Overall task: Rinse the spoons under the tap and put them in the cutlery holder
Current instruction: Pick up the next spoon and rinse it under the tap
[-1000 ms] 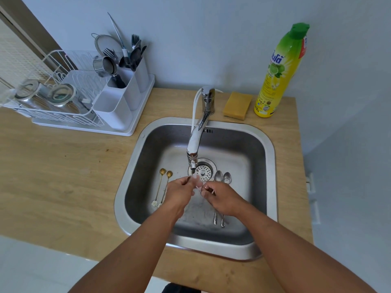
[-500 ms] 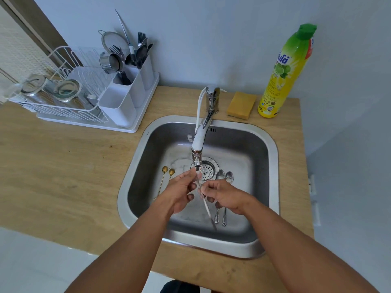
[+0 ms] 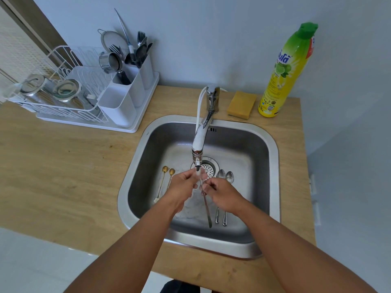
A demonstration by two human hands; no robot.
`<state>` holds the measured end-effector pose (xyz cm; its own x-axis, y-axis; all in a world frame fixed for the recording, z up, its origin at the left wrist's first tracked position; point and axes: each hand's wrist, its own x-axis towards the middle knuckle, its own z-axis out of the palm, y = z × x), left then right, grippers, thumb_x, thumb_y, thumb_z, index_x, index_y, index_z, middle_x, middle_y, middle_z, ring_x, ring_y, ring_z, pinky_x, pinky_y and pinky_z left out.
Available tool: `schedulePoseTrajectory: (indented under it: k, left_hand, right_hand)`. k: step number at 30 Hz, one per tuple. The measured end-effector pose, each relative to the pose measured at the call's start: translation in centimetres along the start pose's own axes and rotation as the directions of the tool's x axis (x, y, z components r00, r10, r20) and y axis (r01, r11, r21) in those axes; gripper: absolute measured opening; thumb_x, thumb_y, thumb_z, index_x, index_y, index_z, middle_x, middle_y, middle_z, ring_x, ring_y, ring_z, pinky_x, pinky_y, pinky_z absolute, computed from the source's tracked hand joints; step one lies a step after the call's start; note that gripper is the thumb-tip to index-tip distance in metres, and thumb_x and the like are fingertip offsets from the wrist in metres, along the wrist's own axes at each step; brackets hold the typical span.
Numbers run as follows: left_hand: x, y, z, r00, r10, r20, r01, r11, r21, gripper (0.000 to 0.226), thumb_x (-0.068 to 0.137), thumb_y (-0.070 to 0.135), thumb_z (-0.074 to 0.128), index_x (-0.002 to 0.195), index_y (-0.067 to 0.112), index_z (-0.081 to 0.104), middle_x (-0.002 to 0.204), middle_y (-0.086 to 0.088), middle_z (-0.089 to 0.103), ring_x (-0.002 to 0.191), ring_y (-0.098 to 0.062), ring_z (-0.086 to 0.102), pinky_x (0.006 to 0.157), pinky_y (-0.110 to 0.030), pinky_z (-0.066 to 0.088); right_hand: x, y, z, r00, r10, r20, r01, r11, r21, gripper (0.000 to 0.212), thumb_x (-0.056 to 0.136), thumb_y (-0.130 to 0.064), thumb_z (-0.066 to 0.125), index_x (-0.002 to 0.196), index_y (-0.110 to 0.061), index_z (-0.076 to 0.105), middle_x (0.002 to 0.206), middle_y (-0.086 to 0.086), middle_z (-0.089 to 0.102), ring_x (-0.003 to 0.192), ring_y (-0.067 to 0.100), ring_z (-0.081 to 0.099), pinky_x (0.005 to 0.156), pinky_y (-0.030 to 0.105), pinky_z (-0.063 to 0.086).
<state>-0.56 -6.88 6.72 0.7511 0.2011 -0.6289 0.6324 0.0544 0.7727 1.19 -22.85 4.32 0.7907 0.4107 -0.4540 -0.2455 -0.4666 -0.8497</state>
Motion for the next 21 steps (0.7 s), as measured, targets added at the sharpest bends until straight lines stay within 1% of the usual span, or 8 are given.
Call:
schedulePoseTrajectory:
  k: [3,6,9,12,14,17,19,21]
  left_hand:
    - [0.2,-0.3,-0.6,0.991,-0.034,0.127,0.046,0.995,-0.093,0.022,0.102,0.024,0.064,0.097,0.032,0.084,0.085,0.015,0.078,0.075,-0.01,0.049,0.057,-0.025,0.035]
    - [0.6,-0.2,-0.8,0.996,-0.032,0.081,0.035,0.998,-0.043,0.016,0.1,0.026,0.068,0.099,0.031,0.084,0.085,0.013,0.076,0.078,-0.013,0.049,0.06,-0.027,0.038]
    - [1.3,0.1,-0.9,1.0,0.007,-0.011,-0.007,0.999,-0.034,0.016,0.097,0.021,0.072,0.11,0.023,0.08,0.082,0.011,0.075,0.072,-0.009,0.054,0.053,-0.02,0.042]
    - [1.7,0.4,-0.7,0.999,0.045,-0.024,-0.046,0.997,-0.064,0.016,0.098,0.017,0.071,0.112,0.017,0.079,0.076,0.017,0.077,0.052,0.006,0.057,0.043,-0.01,0.041]
    - [1.7,0.5,-0.6,1.0,0.023,0.003,-0.023,0.995,-0.098,0.017,0.101,0.017,0.066,0.112,0.018,0.08,0.088,0.011,0.081,0.053,0.003,0.058,0.044,-0.013,0.042]
    - [1.6,0.4,-1.0,0.988,-0.069,0.139,0.096,0.976,-0.197,0.025,0.106,0.023,0.056,0.113,0.021,0.08,0.096,0.007,0.08,0.059,-0.006,0.053,0.057,-0.026,0.037]
    - [1.5,0.3,-1.3,0.978,-0.1,0.183,0.135,0.972,-0.193,0.027,0.107,0.027,0.054,0.115,0.022,0.079,0.09,0.004,0.074,0.061,-0.007,0.053,0.06,-0.028,0.036]
    - [1.5,0.2,-1.6,0.988,-0.094,0.121,0.103,0.992,-0.069,0.023,0.105,0.028,0.059,0.115,0.024,0.078,0.092,0.001,0.072,0.071,-0.011,0.052,0.06,-0.027,0.037]
  right_hand:
    - [0.0,-0.4,0.0,0.998,0.024,0.063,-0.037,0.979,0.203,0.031,0.105,-0.03,0.056,0.08,-0.019,0.071,0.082,0.007,0.062,0.07,0.022,0.042,0.063,0.032,0.036]
    - [-0.1,-0.8,-0.1,0.996,0.058,0.068,-0.076,0.955,0.287,0.027,0.104,-0.029,0.059,0.083,-0.018,0.073,0.083,0.001,0.068,0.066,0.016,0.047,0.059,0.025,0.038]
    - [-0.1,-1.0,0.1,0.999,0.011,0.03,-0.018,0.968,0.25,0.016,0.099,-0.019,0.067,0.087,-0.018,0.077,0.084,-0.005,0.076,0.076,0.003,0.065,0.079,0.024,0.052]
    - [-0.3,-1.4,0.7,0.999,-0.037,0.03,0.029,0.974,0.226,0.015,0.097,-0.017,0.07,0.085,-0.019,0.077,0.095,0.006,0.078,0.088,0.009,0.067,0.089,0.025,0.051]
    - [-0.3,-1.7,0.8,0.998,-0.045,0.034,0.035,0.969,0.246,0.018,0.099,-0.017,0.068,0.083,-0.019,0.076,0.089,0.005,0.076,0.08,0.004,0.064,0.077,0.019,0.05]
    - [-0.3,-2.0,0.3,0.99,0.003,0.141,-0.063,0.905,0.421,0.017,0.1,-0.02,0.067,0.085,-0.017,0.074,0.083,-0.002,0.068,0.062,0.003,0.048,0.054,0.017,0.035]
    - [-0.2,-1.8,-0.2,0.981,0.033,0.19,-0.118,0.883,0.455,0.015,0.1,-0.02,0.067,0.087,-0.016,0.074,0.086,0.002,0.067,0.063,0.007,0.043,0.052,0.019,0.03]
    - [-0.2,-1.6,-0.5,0.981,0.064,0.183,-0.128,0.922,0.365,0.015,0.1,-0.019,0.067,0.089,-0.014,0.076,0.091,0.009,0.073,0.062,0.007,0.046,0.052,0.02,0.034]
